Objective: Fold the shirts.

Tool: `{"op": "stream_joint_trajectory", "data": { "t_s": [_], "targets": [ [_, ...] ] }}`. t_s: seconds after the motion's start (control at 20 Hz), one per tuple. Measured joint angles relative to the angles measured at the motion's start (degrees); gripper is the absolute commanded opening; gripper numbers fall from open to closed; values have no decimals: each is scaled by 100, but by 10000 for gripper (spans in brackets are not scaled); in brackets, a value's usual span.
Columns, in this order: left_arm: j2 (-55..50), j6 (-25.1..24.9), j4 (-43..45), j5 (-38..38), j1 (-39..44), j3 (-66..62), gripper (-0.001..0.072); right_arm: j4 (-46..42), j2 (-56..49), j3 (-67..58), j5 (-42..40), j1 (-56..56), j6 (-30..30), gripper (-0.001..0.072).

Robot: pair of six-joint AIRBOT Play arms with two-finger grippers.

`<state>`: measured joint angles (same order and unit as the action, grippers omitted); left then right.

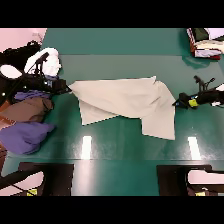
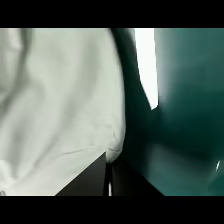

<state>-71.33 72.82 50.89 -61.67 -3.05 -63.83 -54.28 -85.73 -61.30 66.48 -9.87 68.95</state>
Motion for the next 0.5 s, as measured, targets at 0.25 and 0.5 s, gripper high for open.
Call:
{"op": "stream_joint_trajectory", "data": {
  "t_s": [0.25, 0.5],
  "targets": [
    [1001, 142, 70, 63, 4, -1012, 23, 55, 1121, -1200, 291, 66, -68, 13],
    [1939, 240, 111, 76, 2, -3029, 23, 68, 2380, -3154, 348, -9, -83, 13]
  ]
}}
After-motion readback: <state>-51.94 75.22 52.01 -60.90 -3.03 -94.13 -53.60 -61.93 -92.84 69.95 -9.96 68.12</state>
